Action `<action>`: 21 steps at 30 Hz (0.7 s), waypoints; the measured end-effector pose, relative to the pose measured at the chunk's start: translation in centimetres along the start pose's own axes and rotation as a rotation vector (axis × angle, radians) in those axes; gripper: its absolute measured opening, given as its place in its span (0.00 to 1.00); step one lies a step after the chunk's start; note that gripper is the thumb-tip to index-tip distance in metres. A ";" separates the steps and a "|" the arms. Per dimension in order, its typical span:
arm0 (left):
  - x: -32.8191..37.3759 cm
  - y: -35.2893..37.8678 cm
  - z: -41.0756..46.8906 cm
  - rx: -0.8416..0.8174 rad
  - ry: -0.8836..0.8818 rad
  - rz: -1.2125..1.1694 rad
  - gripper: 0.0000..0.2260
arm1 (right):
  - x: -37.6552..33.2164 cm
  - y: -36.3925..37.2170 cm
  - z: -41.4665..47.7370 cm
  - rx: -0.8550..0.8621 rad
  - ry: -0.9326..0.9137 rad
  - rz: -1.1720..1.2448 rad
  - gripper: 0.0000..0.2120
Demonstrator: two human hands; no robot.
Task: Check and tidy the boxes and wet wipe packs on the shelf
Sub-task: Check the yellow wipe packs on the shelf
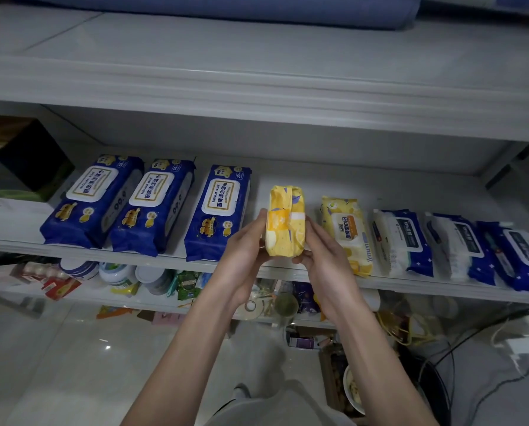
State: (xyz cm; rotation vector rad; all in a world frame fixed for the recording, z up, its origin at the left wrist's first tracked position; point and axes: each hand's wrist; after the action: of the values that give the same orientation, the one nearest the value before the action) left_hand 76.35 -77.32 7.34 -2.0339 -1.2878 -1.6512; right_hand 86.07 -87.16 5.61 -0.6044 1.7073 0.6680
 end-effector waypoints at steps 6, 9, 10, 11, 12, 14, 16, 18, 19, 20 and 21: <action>0.1 0.0 -0.3 -0.003 0.014 0.023 0.19 | -0.2 -0.3 -0.3 -0.031 0.009 -0.018 0.16; 0.1 -0.7 -0.4 -0.002 0.039 0.075 0.16 | -0.6 -1.4 -0.2 -0.027 0.031 -0.086 0.17; 0.1 -0.9 -0.5 0.016 0.056 0.100 0.15 | -0.8 -1.8 -0.2 -0.021 0.043 -0.063 0.16; 0.1 -1.2 -0.5 0.041 0.075 0.135 0.16 | -1.0 -2.2 -0.2 -0.006 0.066 -0.022 0.16; 0.1 -1.3 -0.6 0.066 0.094 0.170 0.18 | -1.2 -2.5 -0.2 0.000 0.094 0.010 0.15; -0.2 -1.5 -0.7 0.090 0.133 0.246 0.23 | -1.4 -2.8 -0.2 -0.011 0.132 -0.015 0.16; -0.7 -1.5 -1.1 0.083 0.174 0.310 0.26 | -0.9 -2.7 -0.3 -0.039 0.152 -0.092 0.16; -1.3 -1.6 -1.2 0.054 0.224 0.335 0.27 | -0.2 -2.6 -0.5 -0.010 0.175 -0.115 0.15; -1.6 -1.6 -1.3 0.044 0.243 0.338 0.26 | 0.2 -2.7 -0.6 0.006 0.183 -0.093 0.15; -1.8 -1.7 -1.4 0.047 0.252 0.325 0.25 | 0.7 -2.8 -0.7 0.013 0.186 -0.058 0.14; -2.1 -1.7 -1.6 0.063 0.255 0.296 0.23 | 1.2 -2.8 -0.8 0.023 0.186 -0.020 0.14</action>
State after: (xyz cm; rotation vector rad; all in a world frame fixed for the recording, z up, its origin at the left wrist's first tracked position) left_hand 74.08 -78.36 5.52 -1.8030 -0.8938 -1.6423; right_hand 87.22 -89.81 4.26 -0.6839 1.8762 0.5920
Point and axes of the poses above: each hand's wrist, its own z-axis towards the middle knuckle, its own y-axis out of the palm, x = y × z, and after that the axes turned 4 degrees about -z, right-handed
